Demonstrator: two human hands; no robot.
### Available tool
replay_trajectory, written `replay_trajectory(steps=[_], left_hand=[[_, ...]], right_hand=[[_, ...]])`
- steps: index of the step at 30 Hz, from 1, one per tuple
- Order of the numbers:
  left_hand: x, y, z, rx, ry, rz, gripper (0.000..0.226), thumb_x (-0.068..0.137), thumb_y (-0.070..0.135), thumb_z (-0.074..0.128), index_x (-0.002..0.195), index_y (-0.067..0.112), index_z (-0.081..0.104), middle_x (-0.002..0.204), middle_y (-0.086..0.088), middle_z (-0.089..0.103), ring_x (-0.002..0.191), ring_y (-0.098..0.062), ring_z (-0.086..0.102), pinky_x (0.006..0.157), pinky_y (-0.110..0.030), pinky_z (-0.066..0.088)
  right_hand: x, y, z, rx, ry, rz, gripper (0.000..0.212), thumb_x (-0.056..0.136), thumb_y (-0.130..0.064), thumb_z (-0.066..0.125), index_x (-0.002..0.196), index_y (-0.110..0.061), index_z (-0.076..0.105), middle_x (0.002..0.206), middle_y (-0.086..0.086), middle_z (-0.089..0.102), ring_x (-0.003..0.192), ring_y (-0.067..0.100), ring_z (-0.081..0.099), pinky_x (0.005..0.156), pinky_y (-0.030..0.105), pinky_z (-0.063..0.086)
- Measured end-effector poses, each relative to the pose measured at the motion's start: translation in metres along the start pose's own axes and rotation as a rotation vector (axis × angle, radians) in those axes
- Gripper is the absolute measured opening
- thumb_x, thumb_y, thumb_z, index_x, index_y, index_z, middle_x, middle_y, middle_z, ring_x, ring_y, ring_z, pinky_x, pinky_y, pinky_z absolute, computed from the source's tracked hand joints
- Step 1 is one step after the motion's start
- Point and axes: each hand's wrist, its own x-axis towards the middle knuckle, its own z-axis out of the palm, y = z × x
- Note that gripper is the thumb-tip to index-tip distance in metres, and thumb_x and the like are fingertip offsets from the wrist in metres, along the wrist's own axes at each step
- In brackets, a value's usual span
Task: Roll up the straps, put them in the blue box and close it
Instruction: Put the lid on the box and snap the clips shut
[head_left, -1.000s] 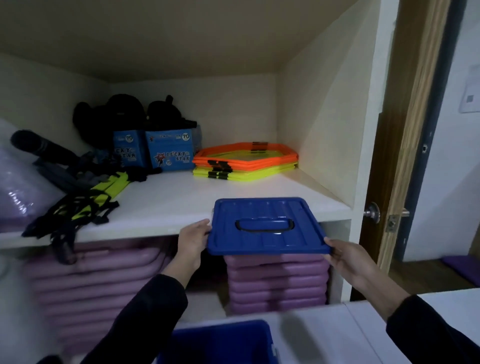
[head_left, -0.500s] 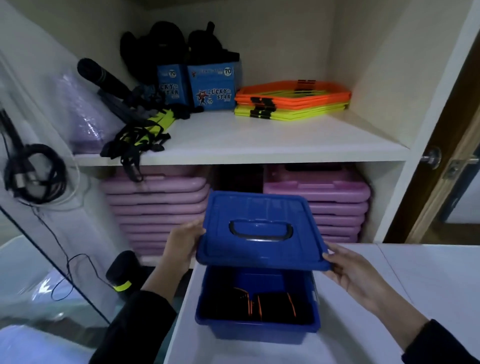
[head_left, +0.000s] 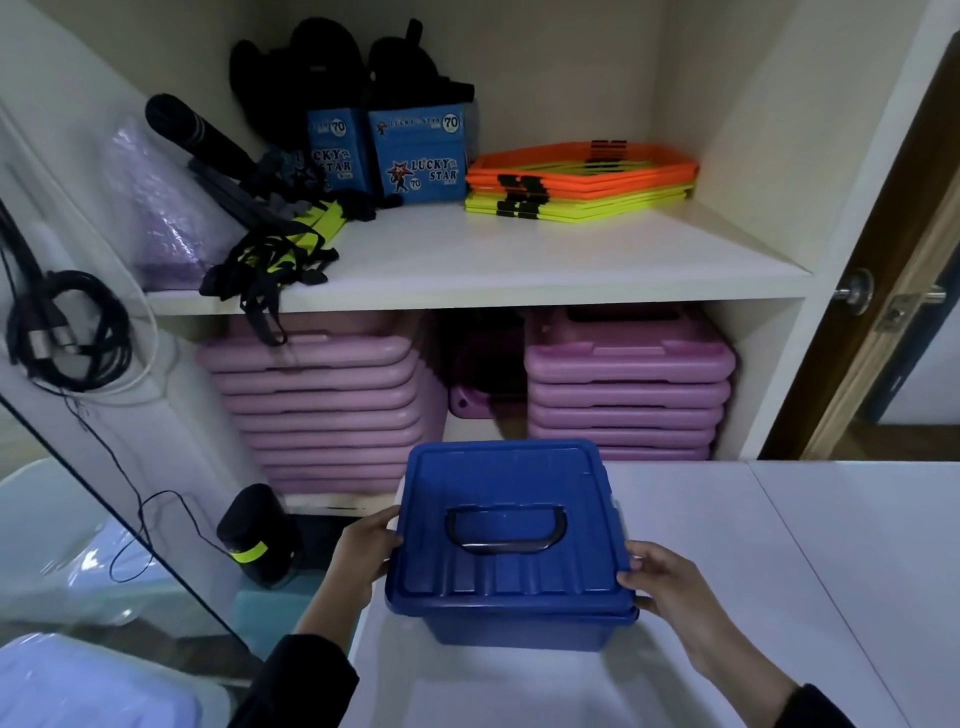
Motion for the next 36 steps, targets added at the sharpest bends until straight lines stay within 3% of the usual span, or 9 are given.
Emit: replay_trajectory(steps=[5,10,14,19,21,23,27,30,36], left_hand=[[0.006,-0.007,0.002,0.068,0.043,-0.013,0.058,0.076,-0.018,0.035,0.123,0.007,0.058,0.074,-0.01,0.058,0.059,-0.022,0.044,0.052,-0.027,0.038],[0.009,-0.003,0.006,0.156,0.043,0.032,0.06,0.073,-0.015,0.037,0.122,0.011,0.061,0.079,-0.011,0.059,0.067,-0.023,0.042,0.052,-0.027,0.034],[0.008,0.0,0.01,0.252,0.04,0.052,0.059,0.076,-0.015,0.038,0.124,0.011,0.059,0.068,-0.008,0.055,0.059,-0.021,0.041,0.051,-0.026,0.036],[0.007,0.0,0.013,0.337,0.034,0.054,0.058,0.077,-0.014,0.039,0.126,0.012,0.057,0.06,-0.004,0.049,0.056,-0.017,0.043,0.055,-0.025,0.041],[0.009,0.0,0.013,0.37,0.036,0.049,0.058,0.078,-0.013,0.04,0.126,0.014,0.058,0.06,-0.003,0.049,0.055,-0.017,0.043,0.057,-0.026,0.042],[0.011,-0.001,0.013,0.38,0.039,0.044,0.056,0.078,-0.012,0.042,0.124,0.014,0.059,0.06,-0.003,0.049,0.055,-0.018,0.044,0.057,-0.026,0.042],[0.011,-0.003,0.013,0.431,0.051,0.077,0.054,0.077,-0.009,0.045,0.123,0.015,0.06,0.08,-0.015,0.063,0.072,-0.023,0.049,0.071,-0.035,0.046],[0.009,-0.005,0.014,0.449,0.064,0.098,0.053,0.078,-0.007,0.043,0.123,0.016,0.06,0.101,-0.022,0.066,0.072,-0.022,0.048,0.062,-0.028,0.039],[0.014,-0.014,0.015,0.358,0.068,0.087,0.05,0.078,-0.009,0.042,0.119,0.01,0.062,0.061,-0.001,0.053,0.06,-0.019,0.043,0.067,-0.032,0.037]], right_hand=[[0.0,0.009,0.004,-0.004,0.073,-0.011,0.025,0.083,0.014,0.05,0.101,0.002,0.063,0.079,0.01,0.057,0.073,0.021,0.056,0.067,0.028,0.047],[-0.002,0.011,0.006,-0.031,0.12,-0.041,0.029,0.082,0.015,0.049,0.089,-0.009,0.065,0.07,0.004,0.057,0.068,0.02,0.055,0.068,0.033,0.047],[-0.004,0.015,0.004,-0.053,0.149,-0.041,0.029,0.082,0.014,0.049,0.094,-0.006,0.065,0.075,0.006,0.055,0.075,0.026,0.056,0.078,0.042,0.049],[-0.003,0.019,0.002,-0.077,0.164,-0.037,0.029,0.082,0.013,0.051,0.094,-0.008,0.067,0.075,0.009,0.052,0.078,0.026,0.056,0.08,0.037,0.049],[-0.003,0.019,0.002,-0.109,0.158,-0.042,0.032,0.082,0.012,0.052,0.083,-0.015,0.069,0.072,0.006,0.051,0.076,0.024,0.055,0.082,0.039,0.048],[-0.005,0.019,0.002,-0.146,0.154,-0.057,0.039,0.082,0.009,0.052,0.074,-0.026,0.067,0.071,0.004,0.052,0.071,0.02,0.053,0.073,0.032,0.044],[-0.006,0.018,0.005,-0.192,0.153,-0.072,0.031,0.084,0.007,0.051,0.089,-0.02,0.067,0.078,0.003,0.057,0.071,0.014,0.053,0.065,0.024,0.04],[-0.006,0.018,0.006,-0.255,0.152,-0.089,0.03,0.084,0.005,0.051,0.091,-0.021,0.064,0.081,0.003,0.06,0.073,0.017,0.055,0.065,0.024,0.041],[-0.005,0.019,0.004,-0.271,0.164,-0.069,0.03,0.084,0.004,0.053,0.099,-0.02,0.064,0.086,0.004,0.061,0.075,0.018,0.057,0.066,0.019,0.042]])
